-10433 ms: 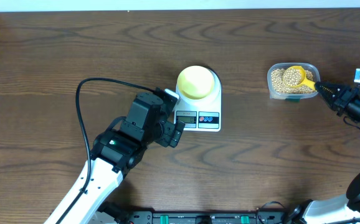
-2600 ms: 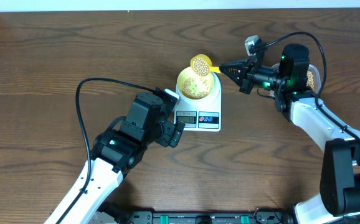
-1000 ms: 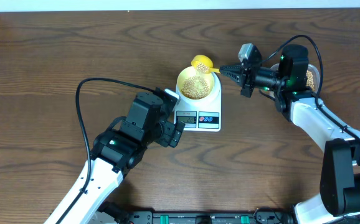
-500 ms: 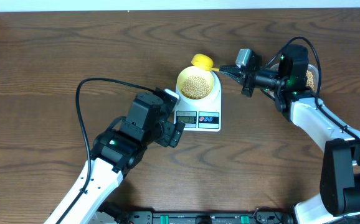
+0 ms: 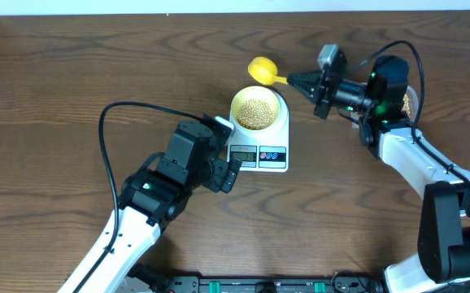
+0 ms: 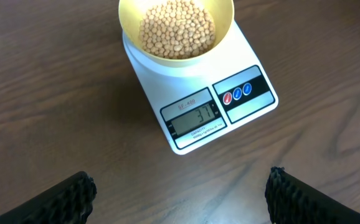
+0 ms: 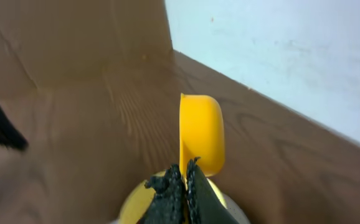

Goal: Scoop item into bowl and weigh 50g on scale
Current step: 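Carry the empty scoop right to the soybean tub with the right gripper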

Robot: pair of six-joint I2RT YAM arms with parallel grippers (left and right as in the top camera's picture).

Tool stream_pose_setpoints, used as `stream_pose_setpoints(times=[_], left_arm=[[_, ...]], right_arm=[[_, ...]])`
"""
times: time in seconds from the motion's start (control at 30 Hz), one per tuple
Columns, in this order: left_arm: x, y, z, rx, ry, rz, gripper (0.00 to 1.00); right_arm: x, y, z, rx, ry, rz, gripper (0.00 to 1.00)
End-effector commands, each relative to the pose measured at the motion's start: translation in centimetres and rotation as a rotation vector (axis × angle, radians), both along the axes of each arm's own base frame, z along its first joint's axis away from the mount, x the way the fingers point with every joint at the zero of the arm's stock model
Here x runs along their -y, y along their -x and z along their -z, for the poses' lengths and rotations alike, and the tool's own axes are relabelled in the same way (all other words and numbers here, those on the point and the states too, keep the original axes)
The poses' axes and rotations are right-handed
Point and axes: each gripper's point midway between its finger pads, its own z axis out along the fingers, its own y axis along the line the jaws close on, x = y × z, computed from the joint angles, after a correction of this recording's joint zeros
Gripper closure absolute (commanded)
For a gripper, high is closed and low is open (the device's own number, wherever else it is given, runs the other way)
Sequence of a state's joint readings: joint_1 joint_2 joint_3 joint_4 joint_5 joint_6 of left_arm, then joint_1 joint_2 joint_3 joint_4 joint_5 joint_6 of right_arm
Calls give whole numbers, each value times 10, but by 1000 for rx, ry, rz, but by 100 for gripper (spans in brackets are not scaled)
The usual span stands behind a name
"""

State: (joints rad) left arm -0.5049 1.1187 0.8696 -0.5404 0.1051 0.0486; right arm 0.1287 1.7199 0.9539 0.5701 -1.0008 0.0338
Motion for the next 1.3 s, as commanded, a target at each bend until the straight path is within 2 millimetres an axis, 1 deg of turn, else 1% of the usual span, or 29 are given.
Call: stream_pose_setpoints(times=[0.0, 0.1, 0.27, 0.4, 0.47, 0.53, 0.73, 0.83, 0.9, 0.97, 1.03, 1.13, 1.27], left_arm=[[-2, -2, 1, -2, -3, -16, 11], [-2, -2, 1, -2, -2, -16, 11], [-2, -2, 1, -2, -2, -16, 11], [-2, -2, 1, -2, -2, -16, 11], [-2, -2, 1, -2, -2, -16, 11], [-2, -2, 1, -2, -3, -16, 11], [-2, -2, 1, -2, -2, -16, 11], [-2, -2, 1, -2, -2, -16, 11], [-2, -2, 1, -2, -2, -16, 11], [-2, -2, 1, -2, -2, -16, 11], [-2, -2, 1, -2, -2, -16, 11], [-2, -2, 1, -2, -2, -16, 11], [-2, -2, 1, -2, -2, -16, 11]], right_arm=[[1, -8, 4, -239, -106, 78, 99], [6, -12, 1, -237, -110, 112, 99], [22, -28, -6, -168, -71, 253, 99], [40, -33, -1, -170, 14, 389, 98], [52, -31, 3, -171, 86, 456, 98], [64, -27, 1, -160, 144, 508, 98], [106, -10, -25, -108, 248, 656, 99], [129, 1, -31, -102, 294, 697, 99], [148, 7, -29, -132, 319, 746, 99], [169, 13, -22, -180, 341, 801, 99], [185, 16, -13, -224, 354, 837, 99], [206, 22, -3, -278, 371, 878, 99], [225, 27, 5, -300, 410, 908, 99]])
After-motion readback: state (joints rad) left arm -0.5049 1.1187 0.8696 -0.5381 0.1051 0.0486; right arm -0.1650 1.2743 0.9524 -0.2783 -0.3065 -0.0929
